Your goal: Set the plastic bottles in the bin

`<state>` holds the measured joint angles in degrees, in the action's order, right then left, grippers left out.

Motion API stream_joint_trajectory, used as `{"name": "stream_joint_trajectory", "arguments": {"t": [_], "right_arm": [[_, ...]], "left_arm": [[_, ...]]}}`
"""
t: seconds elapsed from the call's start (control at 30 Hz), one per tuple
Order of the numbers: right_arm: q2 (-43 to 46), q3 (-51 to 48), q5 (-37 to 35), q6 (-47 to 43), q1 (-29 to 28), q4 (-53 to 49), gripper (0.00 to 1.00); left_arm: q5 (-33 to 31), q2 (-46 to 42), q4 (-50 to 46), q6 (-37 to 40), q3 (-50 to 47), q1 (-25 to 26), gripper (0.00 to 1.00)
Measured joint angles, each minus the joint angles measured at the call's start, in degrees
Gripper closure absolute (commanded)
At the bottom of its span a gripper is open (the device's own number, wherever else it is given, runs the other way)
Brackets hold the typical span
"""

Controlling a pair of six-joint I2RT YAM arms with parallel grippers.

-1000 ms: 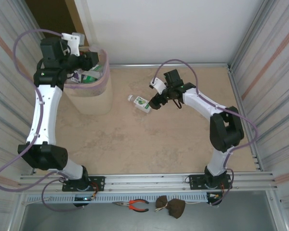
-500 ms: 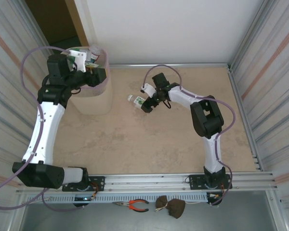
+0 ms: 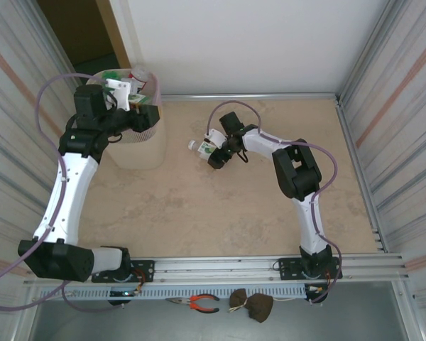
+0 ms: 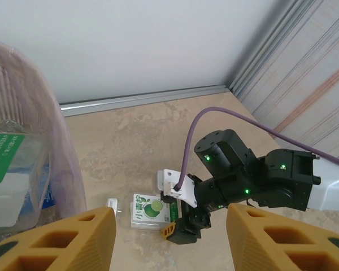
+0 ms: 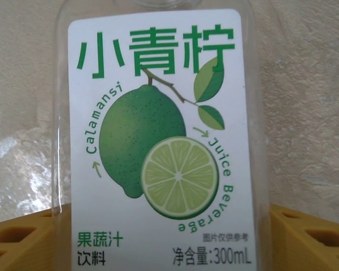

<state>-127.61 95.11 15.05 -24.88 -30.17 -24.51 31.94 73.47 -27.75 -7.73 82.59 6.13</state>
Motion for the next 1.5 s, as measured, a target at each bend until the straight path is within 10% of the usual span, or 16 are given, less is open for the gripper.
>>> {"name": "stream_joint_trajectory", "arguments": {"t": [0.9,1.5], "right_arm": [[34.8,-21.1,-4.8,-0.7,-2.4,13.6,0.35],[51.6,-24.1,-4.7,8.9,-4.0,28.0,0.36]], "left_arm": [[3.0,-3.5,-3.5,-2.8,4.4,0.7,0.33],[1.0,1.9,11.0,-11.4,3.0,18.9,0.22]]}}
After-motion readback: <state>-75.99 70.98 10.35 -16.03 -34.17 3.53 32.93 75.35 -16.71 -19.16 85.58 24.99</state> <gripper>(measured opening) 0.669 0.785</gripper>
